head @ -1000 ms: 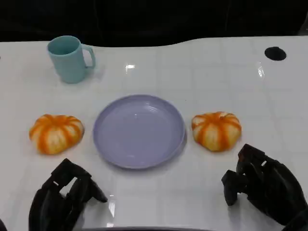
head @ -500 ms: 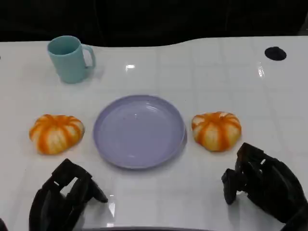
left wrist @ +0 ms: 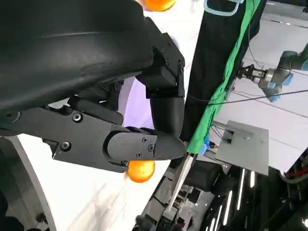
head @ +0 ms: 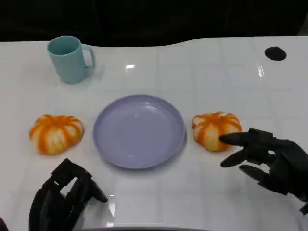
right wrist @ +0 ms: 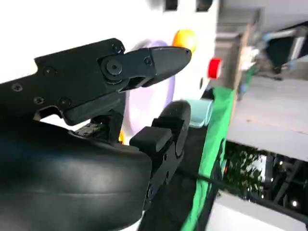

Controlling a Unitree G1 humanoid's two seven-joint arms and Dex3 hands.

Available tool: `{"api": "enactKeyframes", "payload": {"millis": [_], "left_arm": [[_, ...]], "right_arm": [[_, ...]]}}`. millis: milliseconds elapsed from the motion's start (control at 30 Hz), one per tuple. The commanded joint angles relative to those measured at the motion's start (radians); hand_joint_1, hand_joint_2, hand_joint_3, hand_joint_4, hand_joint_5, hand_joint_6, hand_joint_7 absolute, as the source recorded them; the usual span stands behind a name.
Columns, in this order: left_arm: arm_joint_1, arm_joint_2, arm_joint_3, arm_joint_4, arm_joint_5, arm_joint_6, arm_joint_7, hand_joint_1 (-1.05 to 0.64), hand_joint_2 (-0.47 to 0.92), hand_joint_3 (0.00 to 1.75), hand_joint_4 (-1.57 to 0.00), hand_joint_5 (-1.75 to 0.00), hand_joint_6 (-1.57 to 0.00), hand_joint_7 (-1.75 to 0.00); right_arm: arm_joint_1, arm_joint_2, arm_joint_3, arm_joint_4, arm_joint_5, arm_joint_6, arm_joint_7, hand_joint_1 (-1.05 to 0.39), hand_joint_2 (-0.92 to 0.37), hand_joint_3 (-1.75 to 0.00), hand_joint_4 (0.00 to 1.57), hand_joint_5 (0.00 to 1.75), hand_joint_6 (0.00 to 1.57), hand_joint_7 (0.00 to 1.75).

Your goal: Grasp the bread from the table and place it into the plate.

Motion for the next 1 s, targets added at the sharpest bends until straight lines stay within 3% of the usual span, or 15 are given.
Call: {"api": "enactKeyframes", "payload": {"millis": [33, 167, 267, 433, 733, 1000], "left_arm": [[0.0, 0.011, 0.005, 0.005, -0.002, -0.01, 0.002, -0.56, 0.92, 0.27, -0.62, -1.75, -0.5, -1.53], [-0.003, 0.009, 0.01, 0.015, -0.01, -0.011, -0.008, -0.56, 0.92, 0.25, -0.62, -1.75, -0.49, -1.52], [-0.003, 0.009, 0.011, 0.013, -0.009, -0.009, -0.004, -0.56, 0.92, 0.25, -0.62, -1.75, -0.49, -1.52], [-0.004, 0.015, 0.01, 0.009, -0.009, 0.003, 0.0, -0.55, 0.92, 0.24, -0.62, -1.75, -0.5, -1.52], [-0.005, 0.011, 0.013, 0.014, -0.011, -0.007, -0.003, -0.53, 0.92, 0.24, -0.61, -1.75, -0.49, -1.53], [-0.005, 0.012, 0.009, 0.013, -0.008, -0.009, -0.008, -0.53, 0.92, 0.27, -0.61, -1.75, -0.48, -1.53]], "right_arm": [[0.0, -0.058, 0.026, -0.041, -0.142, -0.088, -0.129, -0.58, -0.92, -0.12, 0.44, 0.34, 0.51, 0.01], [-0.007, -0.095, 0.05, -0.037, -0.227, -0.145, -0.209, -0.57, -0.92, -0.12, 0.38, 0.27, 0.42, 0.0], [-0.041, -0.161, 0.074, -0.017, -0.356, -0.227, -0.294, -0.54, -0.92, -0.1, 0.26, 0.19, 0.3, 0.0], [-0.084, -0.218, 0.115, -0.002, -0.544, -0.253, -0.461, -0.55, -0.91, -0.02, 0.21, 0.11, 0.26, 0.0], [-0.144, -0.277, 0.223, -0.017, -0.821, -0.157, -0.713, -0.52, -0.88, 0.0, 0.2, 0.05, 0.26, 0.0], [-0.221, -0.314, 0.343, 0.042, -0.976, -0.062, -0.875, -0.51, -0.85, 0.0, 0.22, 0.04, 0.25, 0.0]]}}
